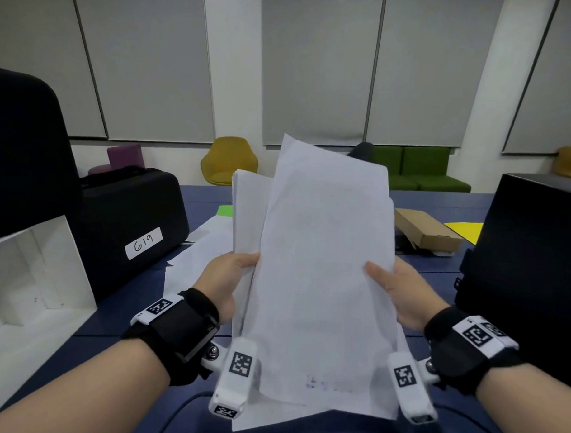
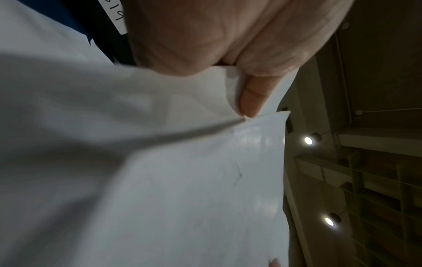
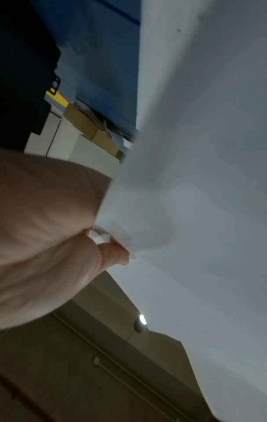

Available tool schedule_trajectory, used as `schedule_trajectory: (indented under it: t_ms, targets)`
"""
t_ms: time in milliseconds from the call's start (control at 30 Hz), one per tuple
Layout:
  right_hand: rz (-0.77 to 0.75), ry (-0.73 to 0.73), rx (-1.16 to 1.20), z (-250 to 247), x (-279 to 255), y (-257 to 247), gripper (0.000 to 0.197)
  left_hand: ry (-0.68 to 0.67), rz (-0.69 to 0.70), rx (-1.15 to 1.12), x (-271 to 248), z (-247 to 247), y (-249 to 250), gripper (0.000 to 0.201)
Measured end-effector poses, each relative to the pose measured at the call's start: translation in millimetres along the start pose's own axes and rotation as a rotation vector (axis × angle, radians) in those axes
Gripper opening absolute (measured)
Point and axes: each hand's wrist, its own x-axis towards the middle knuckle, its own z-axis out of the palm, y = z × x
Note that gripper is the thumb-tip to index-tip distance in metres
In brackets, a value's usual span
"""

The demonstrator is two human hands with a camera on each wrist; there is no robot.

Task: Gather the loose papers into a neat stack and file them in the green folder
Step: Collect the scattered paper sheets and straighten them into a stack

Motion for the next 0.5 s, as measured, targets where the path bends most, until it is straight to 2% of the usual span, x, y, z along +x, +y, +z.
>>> schedule_trajectory:
  t_ms: [33,67,133,200,233,300,367,500]
  targets:
    - [0.001,0.023,-0.014,3.6,0.9,3.3,0.042,-0.004,-0.015,-0.02,0.4,0.0,-1.9,0.026]
    - [-0.004,0.071,-0.036,5.2,2.8,6.3,0.038,-0.023,-0.03,-0.049,-1.0,0.3,-2.7,0.028]
    - [-0.022,0.153,-0.059,7.0,5.1,7.7,0.041,-0.094,-0.033,-0.119,-5.0,-0.2,-0.9,0.034]
    - [-0.056,0.171,-0.072,13.1,2.7,1.5,0.037,-0.18,-0.004,-0.139,-11.5,1.9,4.9,0.034]
    - [-0.099,0.174,-0.096,17.9,-0.3,-3.7,0.032,-0.21,0.041,-0.107,-13.9,4.2,7.2,0.032]
    - [-0.211,0.185,-0.136,30.0,-7.3,-17.6,0.028,-0.188,0.184,0.01,-13.6,6.9,9.0,0.04]
    - [-0.325,0.189,-0.118,39.7,-11.9,-31.9,0.03,-0.122,0.329,0.114,-11.2,8.2,14.1,0.033]
    - [-0.493,0.208,-0.124,50.7,-16.3,-53.8,0.032,-0.099,0.552,0.181,-11.4,12.6,33.4,0.026]
